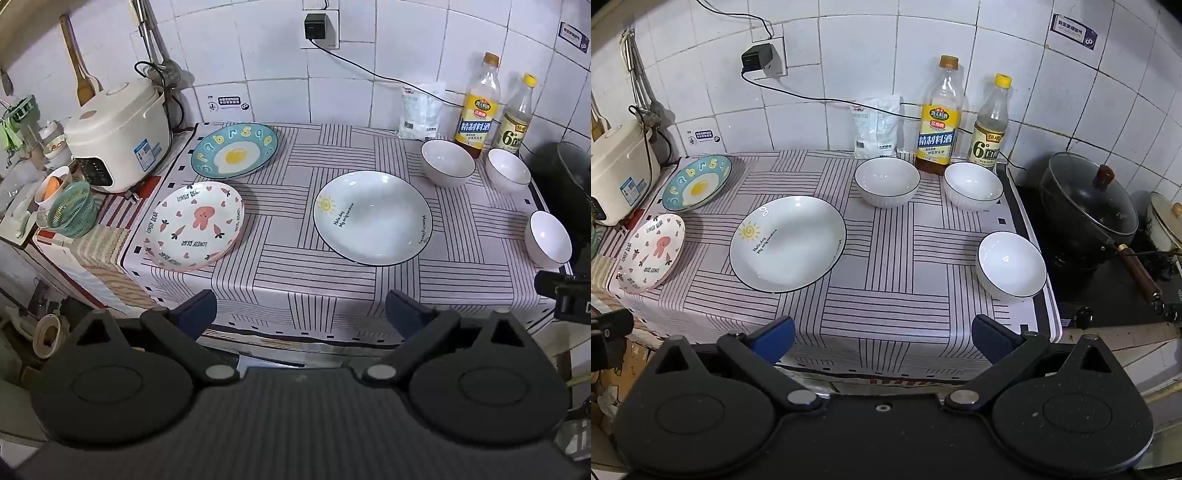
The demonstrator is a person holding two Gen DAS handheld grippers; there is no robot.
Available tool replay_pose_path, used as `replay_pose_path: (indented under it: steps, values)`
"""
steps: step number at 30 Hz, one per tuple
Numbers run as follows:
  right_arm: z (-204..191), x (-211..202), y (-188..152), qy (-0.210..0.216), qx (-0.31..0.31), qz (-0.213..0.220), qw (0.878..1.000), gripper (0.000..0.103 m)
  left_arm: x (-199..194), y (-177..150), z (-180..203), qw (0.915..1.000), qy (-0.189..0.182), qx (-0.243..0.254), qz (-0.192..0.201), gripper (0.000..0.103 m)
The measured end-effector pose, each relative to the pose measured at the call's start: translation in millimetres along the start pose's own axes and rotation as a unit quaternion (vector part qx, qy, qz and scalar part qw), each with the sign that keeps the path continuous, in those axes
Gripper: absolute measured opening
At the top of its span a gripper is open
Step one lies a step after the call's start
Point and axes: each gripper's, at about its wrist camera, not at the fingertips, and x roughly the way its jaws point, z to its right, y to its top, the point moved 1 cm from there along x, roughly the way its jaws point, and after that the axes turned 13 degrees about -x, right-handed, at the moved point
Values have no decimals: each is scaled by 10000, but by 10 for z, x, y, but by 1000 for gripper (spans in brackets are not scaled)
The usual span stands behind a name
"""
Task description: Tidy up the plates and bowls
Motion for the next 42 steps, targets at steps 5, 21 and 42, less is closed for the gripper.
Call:
replay_pose_path:
  steps: [5,21,42]
  values:
    - [26,10,-15,23,32,14,10000,103,-15,24,9,10000,-22,53,38,98]
    - [49,17,-6,29,55,26,10000,103,4,54,-17,9999,-91,104,56,99]
    - [37,37,27,60,112,211,9997,103,94,62,29,9995,-38,299,-76,100]
